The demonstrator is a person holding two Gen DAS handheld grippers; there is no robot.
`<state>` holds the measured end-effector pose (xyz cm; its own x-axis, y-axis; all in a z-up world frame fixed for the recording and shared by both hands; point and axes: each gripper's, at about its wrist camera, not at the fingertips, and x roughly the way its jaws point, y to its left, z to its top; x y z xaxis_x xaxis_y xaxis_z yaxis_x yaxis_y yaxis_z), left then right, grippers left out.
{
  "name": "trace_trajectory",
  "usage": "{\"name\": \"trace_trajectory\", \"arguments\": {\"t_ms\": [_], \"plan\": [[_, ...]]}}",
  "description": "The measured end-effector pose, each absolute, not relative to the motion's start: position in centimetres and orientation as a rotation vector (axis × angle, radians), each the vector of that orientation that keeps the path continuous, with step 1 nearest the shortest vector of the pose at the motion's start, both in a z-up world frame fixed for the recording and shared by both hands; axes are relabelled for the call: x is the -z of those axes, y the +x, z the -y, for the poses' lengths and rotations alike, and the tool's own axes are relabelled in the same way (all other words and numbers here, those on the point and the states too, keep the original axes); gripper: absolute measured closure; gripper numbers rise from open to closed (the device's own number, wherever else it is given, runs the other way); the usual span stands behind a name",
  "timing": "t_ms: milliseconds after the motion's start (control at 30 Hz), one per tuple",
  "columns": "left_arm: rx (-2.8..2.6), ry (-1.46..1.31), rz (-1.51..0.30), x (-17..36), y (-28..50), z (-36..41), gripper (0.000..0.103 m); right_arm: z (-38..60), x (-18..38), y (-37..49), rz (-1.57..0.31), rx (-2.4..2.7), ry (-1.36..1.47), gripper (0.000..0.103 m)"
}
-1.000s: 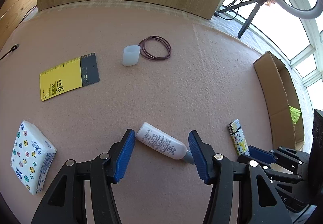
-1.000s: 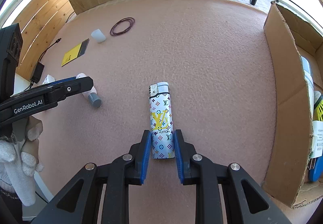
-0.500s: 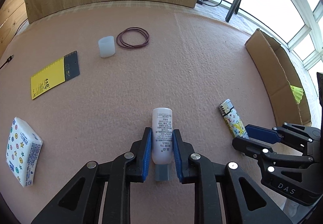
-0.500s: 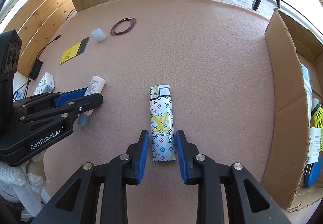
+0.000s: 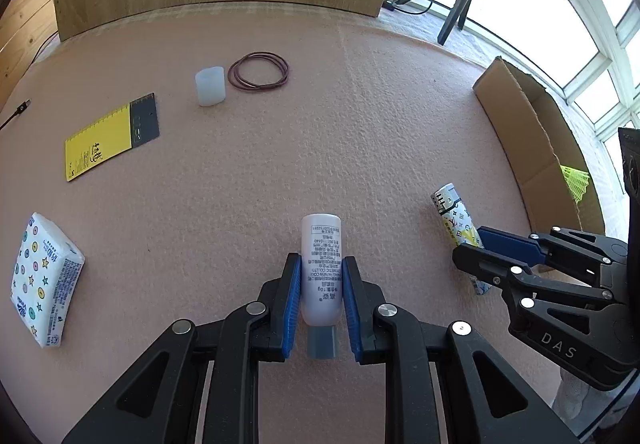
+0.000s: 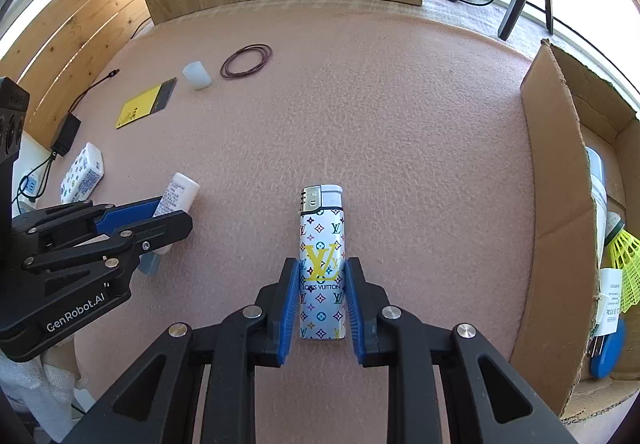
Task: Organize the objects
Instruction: 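Lift the lighter with the right gripper while the left gripper lifts the lotion bottle toward the box, then lower the lighter into the box and open the right gripper while the left releases the bottle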
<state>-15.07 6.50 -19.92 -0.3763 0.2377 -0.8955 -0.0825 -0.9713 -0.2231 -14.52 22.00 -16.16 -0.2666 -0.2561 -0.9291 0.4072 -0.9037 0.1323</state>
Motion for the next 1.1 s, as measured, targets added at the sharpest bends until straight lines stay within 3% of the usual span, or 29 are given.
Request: {"name": "trace_trajectory", "arguments": {"t_ms": [600,1100], "plan": [[-2.396,-1.397,0.122,12.9,-17.3,-16.1,0.082,-34.8,7.9,-12.1,0.053,2.427,1.465,0.082],[-2.28,-1.306,-0.012,11.2,-23.8,-30.0,0.082,-45.8,7.4,-12.2,0.194,2.579,1.506,0.082]]}}
